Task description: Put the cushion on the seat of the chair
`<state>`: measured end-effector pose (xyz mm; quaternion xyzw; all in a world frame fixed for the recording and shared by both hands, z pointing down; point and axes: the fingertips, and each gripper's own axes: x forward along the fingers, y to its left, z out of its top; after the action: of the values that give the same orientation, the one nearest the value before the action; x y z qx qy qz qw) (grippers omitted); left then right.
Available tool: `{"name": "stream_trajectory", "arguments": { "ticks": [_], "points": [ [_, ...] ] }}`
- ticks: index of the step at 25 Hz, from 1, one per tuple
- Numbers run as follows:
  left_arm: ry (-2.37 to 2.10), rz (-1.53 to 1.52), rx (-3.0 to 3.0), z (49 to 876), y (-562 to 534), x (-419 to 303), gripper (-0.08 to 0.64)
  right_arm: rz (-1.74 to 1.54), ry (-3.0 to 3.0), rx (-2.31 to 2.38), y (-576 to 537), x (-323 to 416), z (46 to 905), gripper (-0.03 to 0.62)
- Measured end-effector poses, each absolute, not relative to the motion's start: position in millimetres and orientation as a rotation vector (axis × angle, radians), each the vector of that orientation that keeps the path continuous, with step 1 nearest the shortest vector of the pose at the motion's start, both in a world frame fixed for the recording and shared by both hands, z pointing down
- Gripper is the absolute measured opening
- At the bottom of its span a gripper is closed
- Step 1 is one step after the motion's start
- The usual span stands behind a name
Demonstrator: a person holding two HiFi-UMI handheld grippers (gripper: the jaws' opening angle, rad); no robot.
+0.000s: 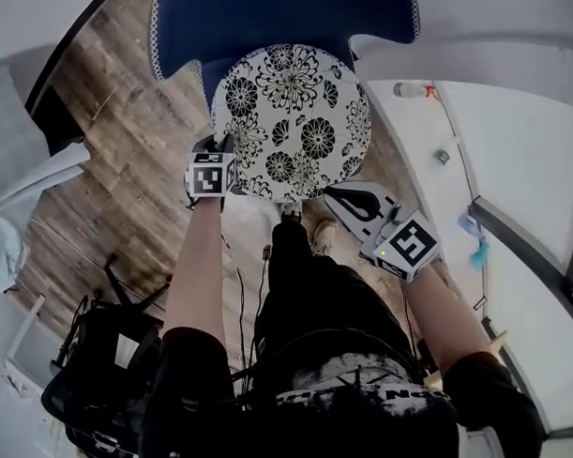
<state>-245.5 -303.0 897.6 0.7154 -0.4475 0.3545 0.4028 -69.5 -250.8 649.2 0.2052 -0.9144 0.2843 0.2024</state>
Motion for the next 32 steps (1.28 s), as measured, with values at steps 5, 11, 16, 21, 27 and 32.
{"name": "stream_trajectory", "arguments": {
  "ticks": [5, 11, 16, 21, 27, 32],
  "points": [
    [-1.226, 0.949, 1.742, 903, -303, -257, 0.083, 0.826, -2.559, 0.545, -247, -70, 651, 0.018],
    [-1.35, 0.944, 1.68, 893, -298, -276, 0.25, 0.876, -2.567, 0.553, -244, -70, 649, 0.018],
    [-1.358, 1.032, 1.794, 861, -299, -274, 0.253, 0.856, -2.582, 0.555, -239, -67, 640, 0.018],
    [-1.342, 1.012, 1.909, 809, -303, -250, 0.202, 0.801, -2.589, 0.562, -231, -58, 624, 0.018],
    [-1.426, 0.868, 1.903, 738, -308, -240, 0.017, 0.708, -2.607, 0.603, -234, -41, 592, 0.018],
    [-1.351, 0.763, 2.003, 678, -291, -195, 0.015, 0.656, -2.631, 0.636, -238, -29, 549, 0.018]
  ]
}}
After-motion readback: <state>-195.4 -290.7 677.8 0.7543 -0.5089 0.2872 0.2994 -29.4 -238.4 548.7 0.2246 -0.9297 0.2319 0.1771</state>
